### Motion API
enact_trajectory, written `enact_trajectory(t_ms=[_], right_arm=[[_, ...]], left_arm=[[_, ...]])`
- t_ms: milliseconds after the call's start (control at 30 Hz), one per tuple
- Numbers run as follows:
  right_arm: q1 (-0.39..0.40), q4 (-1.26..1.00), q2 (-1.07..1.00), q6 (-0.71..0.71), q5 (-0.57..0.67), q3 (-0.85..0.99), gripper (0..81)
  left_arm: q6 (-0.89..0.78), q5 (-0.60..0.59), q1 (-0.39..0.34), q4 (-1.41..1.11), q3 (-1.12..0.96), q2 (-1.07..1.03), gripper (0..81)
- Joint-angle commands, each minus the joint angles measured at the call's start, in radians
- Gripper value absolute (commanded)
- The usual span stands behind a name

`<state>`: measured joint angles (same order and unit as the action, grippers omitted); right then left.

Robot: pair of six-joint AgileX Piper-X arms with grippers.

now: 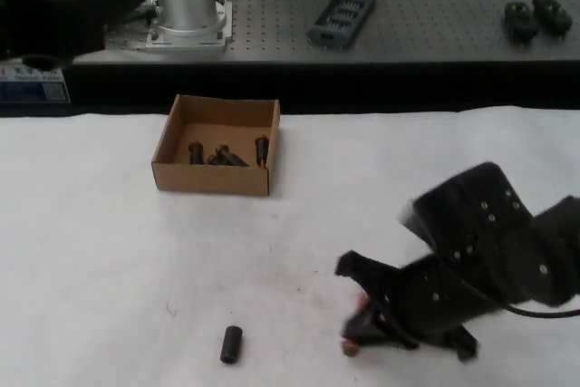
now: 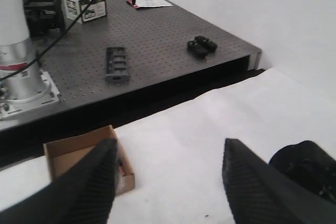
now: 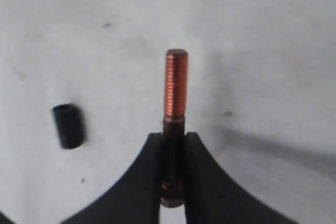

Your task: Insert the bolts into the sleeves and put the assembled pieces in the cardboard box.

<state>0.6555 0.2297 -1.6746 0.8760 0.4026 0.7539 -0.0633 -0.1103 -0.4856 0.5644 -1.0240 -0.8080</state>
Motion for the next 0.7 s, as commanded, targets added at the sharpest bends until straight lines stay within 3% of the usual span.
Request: enact_trajectory(t_ms=[0, 100, 300, 367, 467, 567, 667], right_arm=[[-0.004, 0.031, 0.031, -0.287, 0.121, 0.074, 5.3], [-0.004, 0.135, 0.069, -0.470, 0.101, 0.121, 5.3], [-0.001, 0.374, 0.112, -1.091, -0.044, 0.162, 5.3], [-0.001, 0.456, 0.109, -1.316, -0.145, 0.159, 5.3], [-0.001, 0.504, 0.103, -1.543, -0.339, 0.156, 5.3], [-0.001, 0.448, 0.101, -1.675, -0.461, 0.156, 5.3], [-0.001, 0.350, 0.102, -1.708, -0.468, 0.156, 5.3]], left_arm=[[0.088, 0.064, -0.003, 0.026, -0.009, 0.009, 42.8], [0.132, 0.087, -0.003, 0.072, -0.009, 0.009, 42.8], [0.138, 0.122, -0.003, 0.093, 0.049, 0.003, 42.8], [0.138, 0.122, -0.003, 0.093, 0.076, 0.003, 42.8], [0.138, 0.122, -0.003, 0.099, 0.105, 0.003, 42.8], [0.138, 0.122, -0.003, 0.108, 0.109, 0.003, 42.8], [0.138, 0.122, -0.003, 0.108, 0.109, 0.003, 42.8]])
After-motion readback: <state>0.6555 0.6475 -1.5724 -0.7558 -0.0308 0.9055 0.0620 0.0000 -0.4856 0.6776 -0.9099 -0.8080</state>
